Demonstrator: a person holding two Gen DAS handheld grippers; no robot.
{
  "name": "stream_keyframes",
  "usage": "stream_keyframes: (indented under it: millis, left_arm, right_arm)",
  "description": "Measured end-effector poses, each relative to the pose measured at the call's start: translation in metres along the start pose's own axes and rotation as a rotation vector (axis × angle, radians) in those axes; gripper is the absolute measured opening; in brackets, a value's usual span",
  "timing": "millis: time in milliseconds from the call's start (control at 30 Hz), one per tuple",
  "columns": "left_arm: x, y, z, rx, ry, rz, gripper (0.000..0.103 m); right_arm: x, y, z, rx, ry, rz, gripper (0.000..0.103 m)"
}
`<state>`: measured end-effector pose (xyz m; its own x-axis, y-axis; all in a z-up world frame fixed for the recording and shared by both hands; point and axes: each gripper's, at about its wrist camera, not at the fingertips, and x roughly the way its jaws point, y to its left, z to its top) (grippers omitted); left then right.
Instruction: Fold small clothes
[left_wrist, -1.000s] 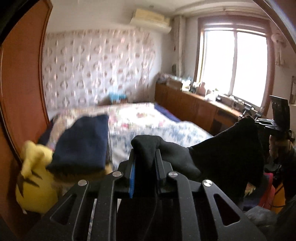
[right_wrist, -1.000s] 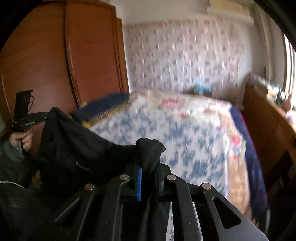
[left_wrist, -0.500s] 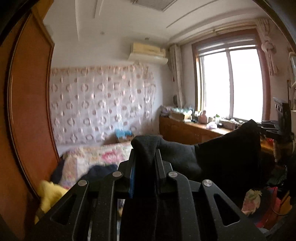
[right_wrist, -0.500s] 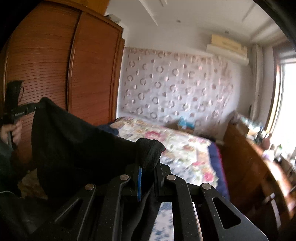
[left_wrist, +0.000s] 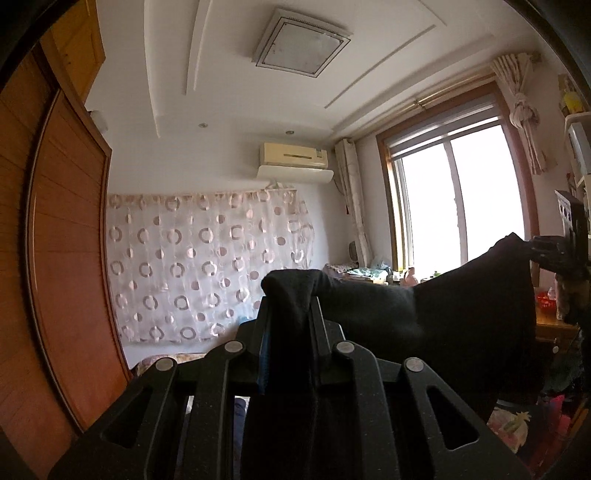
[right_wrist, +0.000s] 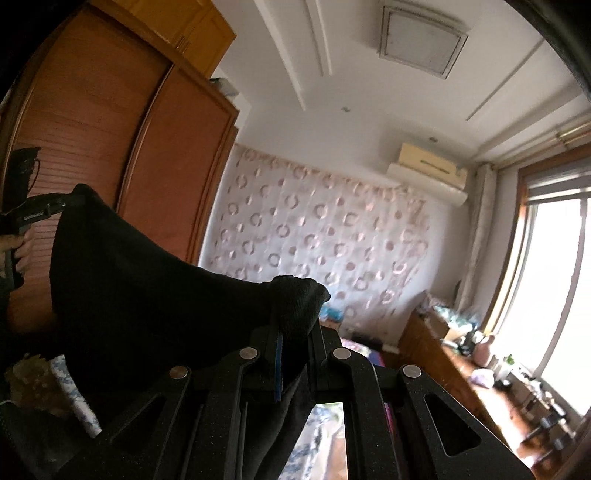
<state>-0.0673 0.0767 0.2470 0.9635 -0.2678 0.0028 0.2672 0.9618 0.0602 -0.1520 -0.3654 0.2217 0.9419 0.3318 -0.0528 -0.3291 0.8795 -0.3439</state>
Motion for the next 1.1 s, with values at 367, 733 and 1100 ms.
stream_keyframes:
  millis: [367, 733, 1100]
  left_arm:
    - [0.127, 0.012, -0.074, -0.029, 0.194, 0.015, 0.018]
    - [0.277, 0.042, -0.196, -0.019, 0.471, 0.113, 0.018]
    - [0.316, 0.041, -0.236, 0.000, 0.584, 0.135, 0.022]
  right_arm:
    - [0.098, 0.027, -0.037, 0.012, 0.177, -0.045, 0.009]
    - [0.326, 0.048, -0.136, 0.058, 0.454, -0.025, 0.010]
    - [0.450, 0.035, -0.142, 0.094, 0.586, -0.017, 0.010]
